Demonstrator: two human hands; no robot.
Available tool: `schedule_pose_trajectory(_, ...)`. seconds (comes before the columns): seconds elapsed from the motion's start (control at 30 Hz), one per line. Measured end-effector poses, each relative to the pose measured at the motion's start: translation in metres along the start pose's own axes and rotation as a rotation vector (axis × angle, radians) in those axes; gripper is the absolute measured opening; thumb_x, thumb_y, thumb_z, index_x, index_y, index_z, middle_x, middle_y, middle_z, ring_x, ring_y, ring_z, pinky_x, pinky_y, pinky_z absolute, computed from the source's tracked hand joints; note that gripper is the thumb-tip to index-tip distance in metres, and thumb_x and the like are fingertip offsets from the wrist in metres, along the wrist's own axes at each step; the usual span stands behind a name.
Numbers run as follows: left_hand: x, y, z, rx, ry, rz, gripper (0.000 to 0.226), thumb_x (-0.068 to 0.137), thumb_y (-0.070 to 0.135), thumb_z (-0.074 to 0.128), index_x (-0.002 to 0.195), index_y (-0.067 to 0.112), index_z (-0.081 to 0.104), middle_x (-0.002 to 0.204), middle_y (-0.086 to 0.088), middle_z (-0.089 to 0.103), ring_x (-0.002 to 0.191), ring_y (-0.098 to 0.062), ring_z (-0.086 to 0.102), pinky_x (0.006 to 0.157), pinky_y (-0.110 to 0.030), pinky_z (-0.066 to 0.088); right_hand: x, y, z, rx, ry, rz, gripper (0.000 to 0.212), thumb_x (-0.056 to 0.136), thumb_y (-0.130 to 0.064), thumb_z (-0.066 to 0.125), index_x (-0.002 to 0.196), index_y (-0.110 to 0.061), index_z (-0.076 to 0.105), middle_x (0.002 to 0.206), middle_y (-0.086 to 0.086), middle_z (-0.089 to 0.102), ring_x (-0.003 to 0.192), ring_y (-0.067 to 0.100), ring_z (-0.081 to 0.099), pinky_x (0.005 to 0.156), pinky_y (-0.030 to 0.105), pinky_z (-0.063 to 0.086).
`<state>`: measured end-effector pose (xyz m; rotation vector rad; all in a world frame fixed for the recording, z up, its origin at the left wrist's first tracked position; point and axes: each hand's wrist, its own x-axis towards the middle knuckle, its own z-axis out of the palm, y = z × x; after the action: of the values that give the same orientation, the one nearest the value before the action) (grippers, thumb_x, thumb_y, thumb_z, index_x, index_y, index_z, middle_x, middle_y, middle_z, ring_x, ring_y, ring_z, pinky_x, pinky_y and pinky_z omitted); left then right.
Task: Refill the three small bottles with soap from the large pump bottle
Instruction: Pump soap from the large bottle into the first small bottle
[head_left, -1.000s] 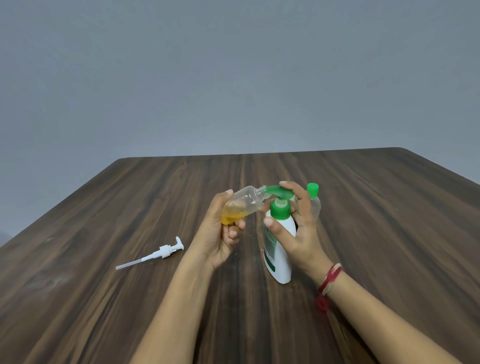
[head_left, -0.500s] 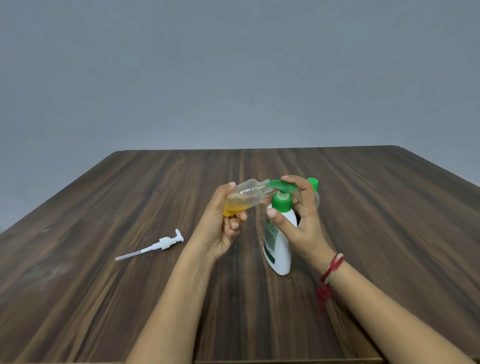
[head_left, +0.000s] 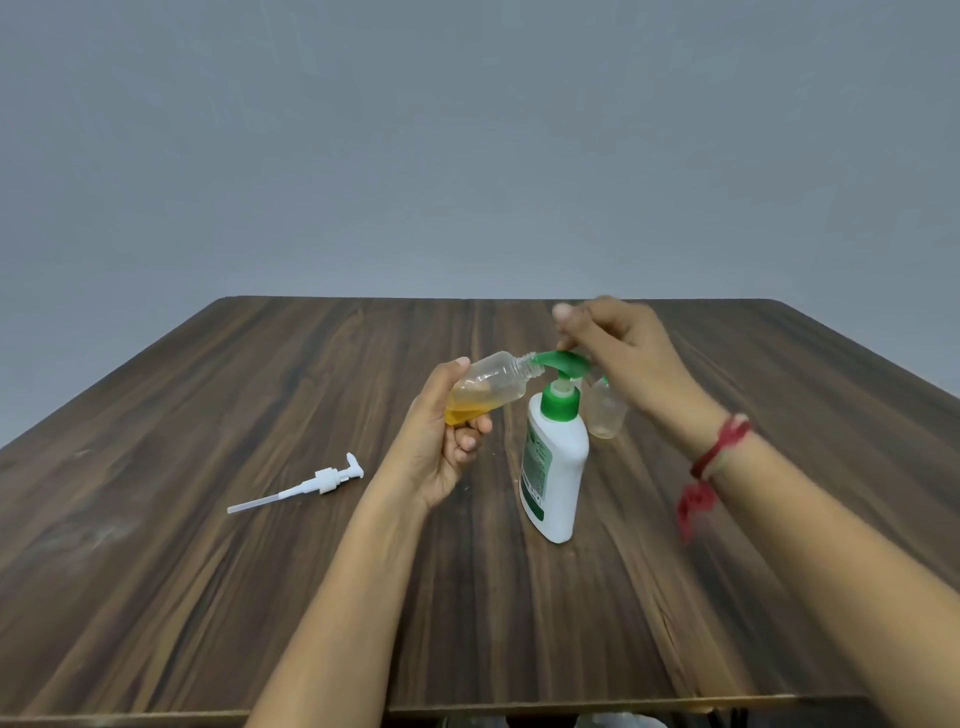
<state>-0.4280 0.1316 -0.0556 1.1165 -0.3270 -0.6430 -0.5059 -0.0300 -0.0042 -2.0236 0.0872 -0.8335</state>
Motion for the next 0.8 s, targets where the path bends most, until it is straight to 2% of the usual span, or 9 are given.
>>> schedule_pose_trajectory(0.1, 0.000, 0.000, -0.001, -0.008, -0.011, 0.009, 0.032, 0.093, 0.043, 0.046, 0.089, 0.013, 0.058, 0.046, -0.001, 0.051, 0.028, -0.003, 0.035, 0.027, -0.010, 0.024, 0.019, -0.020, -0.001, -0.156, -0.166, 0.175, 0.043, 0.090, -0.035, 0.059, 0.057, -0.006, 0.062, 0.075, 0.019, 0.069, 0.068, 0.018, 0.056, 0.071, 0.033, 0.046)
schedule_pose_trajectory(0.2, 0.000, 0.000, -0.001, -0.014, -0.011, 0.003, 0.032, 0.092, 0.043, 0.047, 0.089, 0.013, 0.058, 0.046, -0.001, 0.051, 0.028, -0.003, 0.036, 0.027, -0.010, 0.024, 0.033, -0.026, 0.005, -0.230, -0.244, 0.306, 0.043, 0.091, -0.032, 0.056, 0.053, -0.013, 0.056, 0.064, 0.011, 0.063, 0.053, 0.014, 0.049, 0.056, 0.023, 0.041)
schedule_pose_trajectory(0.37, -0.001, 0.000, -0.001, -0.020, -0.007, 0.003, 0.032, 0.093, 0.043, 0.046, 0.093, 0.013, 0.059, 0.046, -0.001, 0.051, 0.028, -0.003, 0.036, 0.027, -0.010, 0.024, 0.046, -0.031, 0.016, -0.284, -0.317, 0.462, 0.022, 0.098, -0.022, 0.043, 0.088, -0.010, 0.056, 0.073, 0.003, 0.052, 0.053, 0.012, 0.042, 0.028, 0.009, 0.027)
schedule_pose_trajectory(0.43, 0.000, 0.000, -0.001, -0.016, 0.000, 0.001, 0.032, 0.093, 0.043, 0.046, 0.094, 0.013, 0.059, 0.046, -0.001, 0.051, 0.028, -0.002, 0.035, 0.027, -0.010, 0.023, 0.047, -0.029, 0.021, -0.436, -0.412, 0.466, 0.017, 0.098, -0.021, 0.041, 0.099, -0.013, 0.056, 0.078, 0.003, 0.051, 0.054, 0.011, 0.040, 0.032, 0.014, 0.031)
schedule_pose_trajectory(0.5, 0.000, 0.000, -0.001, -0.011, 0.006, 0.003, 0.032, 0.092, 0.043, 0.047, 0.093, 0.013, 0.059, 0.046, -0.001, 0.051, 0.028, -0.002, 0.034, 0.027, -0.010, 0.021, 0.047, -0.027, 0.024, -0.521, -0.473, 0.449, 0.018, 0.098, -0.019, 0.040, 0.101, -0.010, 0.056, 0.084, 0.004, 0.053, 0.060, 0.013, 0.044, 0.047, 0.019, 0.035)
schedule_pose_trajectory(0.57, 0.001, -0.001, -0.002, 0.006, 0.016, 0.015, 0.032, 0.092, 0.043, 0.048, 0.092, 0.013, 0.059, 0.046, -0.001, 0.050, 0.028, -0.002, 0.032, 0.027, -0.011, 0.019, 0.048, -0.022, 0.026, -0.561, -0.461, 0.425, 0.029, 0.097, -0.021, 0.040, 0.108, -0.001, 0.059, 0.100, 0.009, 0.057, 0.082, 0.021, 0.054, 0.065, 0.025, 0.042)
schedule_pose_trajectory(0.63, 0.000, -0.001, -0.001, 0.033, 0.030, 0.025, 0.031, 0.092, 0.042, 0.048, 0.091, 0.013, 0.059, 0.046, -0.001, 0.049, 0.028, -0.003, 0.031, 0.027, -0.011, 0.018, 0.045, -0.019, 0.026, -0.684, -0.448, 0.386, 0.034, 0.097, -0.023, 0.038, 0.112, -0.003, 0.061, 0.111, 0.011, 0.059, 0.096, 0.027, 0.055, 0.075, 0.032, 0.042)
schedule_pose_trajectory(0.73, 0.000, -0.002, -0.001, 0.059, 0.053, 0.020, 0.031, 0.092, 0.041, 0.047, 0.088, 0.013, 0.058, 0.045, -0.001, 0.048, 0.028, -0.003, 0.030, 0.028, -0.011, 0.017, 0.042, -0.015, 0.024, -0.745, -0.408, 0.365, 0.030, 0.093, -0.026, 0.039, 0.101, -0.009, 0.062, 0.096, 0.006, 0.059, 0.076, 0.020, 0.053, 0.064, 0.029, 0.040)
schedule_pose_trajectory(0.8, 0.000, -0.002, 0.000, 0.042, 0.046, 0.014, 0.031, 0.092, 0.042, 0.047, 0.086, 0.013, 0.056, 0.045, -0.001, 0.048, 0.028, -0.003, 0.030, 0.028, -0.011, 0.016, 0.045, -0.016, 0.023, -0.778, -0.403, 0.342, 0.028, 0.092, -0.030, 0.040, 0.095, -0.012, 0.060, 0.094, 0.006, 0.060, 0.076, 0.019, 0.053, 0.064, 0.029, 0.040)
